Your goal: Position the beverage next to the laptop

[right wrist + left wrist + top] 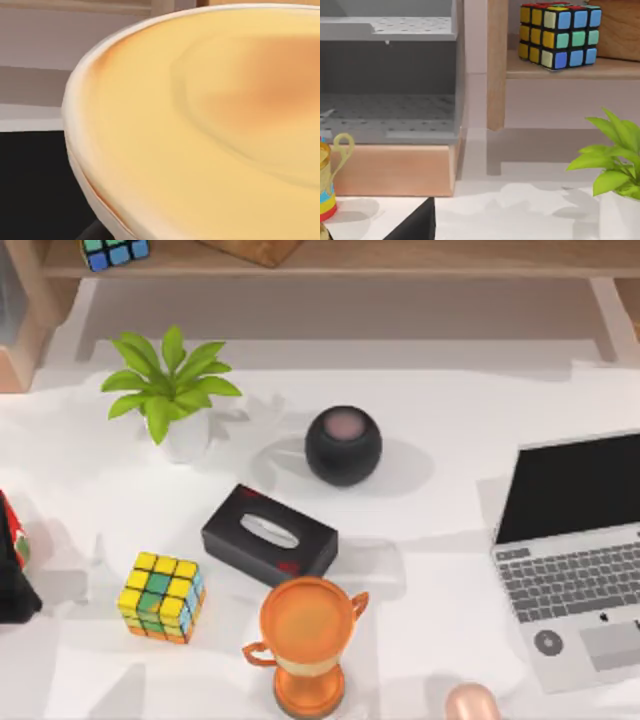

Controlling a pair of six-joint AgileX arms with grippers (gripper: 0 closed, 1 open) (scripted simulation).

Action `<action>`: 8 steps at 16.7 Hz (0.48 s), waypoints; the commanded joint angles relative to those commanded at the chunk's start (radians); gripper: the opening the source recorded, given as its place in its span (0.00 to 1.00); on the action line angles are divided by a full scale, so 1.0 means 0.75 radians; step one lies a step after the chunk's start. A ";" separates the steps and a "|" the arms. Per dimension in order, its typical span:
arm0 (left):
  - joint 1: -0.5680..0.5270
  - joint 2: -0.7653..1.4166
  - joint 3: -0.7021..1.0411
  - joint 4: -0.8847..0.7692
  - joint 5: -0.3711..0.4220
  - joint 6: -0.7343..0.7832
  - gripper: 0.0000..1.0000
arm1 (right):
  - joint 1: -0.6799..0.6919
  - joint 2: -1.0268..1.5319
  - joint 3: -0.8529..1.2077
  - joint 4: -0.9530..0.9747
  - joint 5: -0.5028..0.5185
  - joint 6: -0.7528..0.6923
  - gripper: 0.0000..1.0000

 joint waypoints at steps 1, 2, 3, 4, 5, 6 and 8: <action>0.000 0.000 0.000 0.000 0.000 0.000 1.00 | -0.015 -0.028 -0.015 -0.031 0.001 0.000 0.00; 0.000 0.000 0.000 0.000 0.000 0.000 1.00 | -0.030 -0.050 -0.028 -0.059 0.003 0.000 0.00; 0.000 0.000 0.000 0.000 0.000 0.000 1.00 | -0.043 -0.066 -0.040 -0.082 0.006 0.000 0.00; 0.000 0.000 0.000 0.000 0.000 0.000 1.00 | -0.054 -0.077 -0.049 -0.099 0.010 0.001 0.00; 0.000 0.000 0.000 0.000 0.000 0.000 1.00 | -0.061 -0.083 -0.055 -0.111 0.013 0.001 0.00; 0.000 0.000 0.000 0.000 0.000 0.000 1.00 | -0.065 -0.086 -0.057 -0.116 0.014 0.001 0.00; 0.000 0.000 0.000 0.000 0.000 0.000 1.00 | -0.065 -0.086 -0.057 -0.116 0.014 0.001 0.00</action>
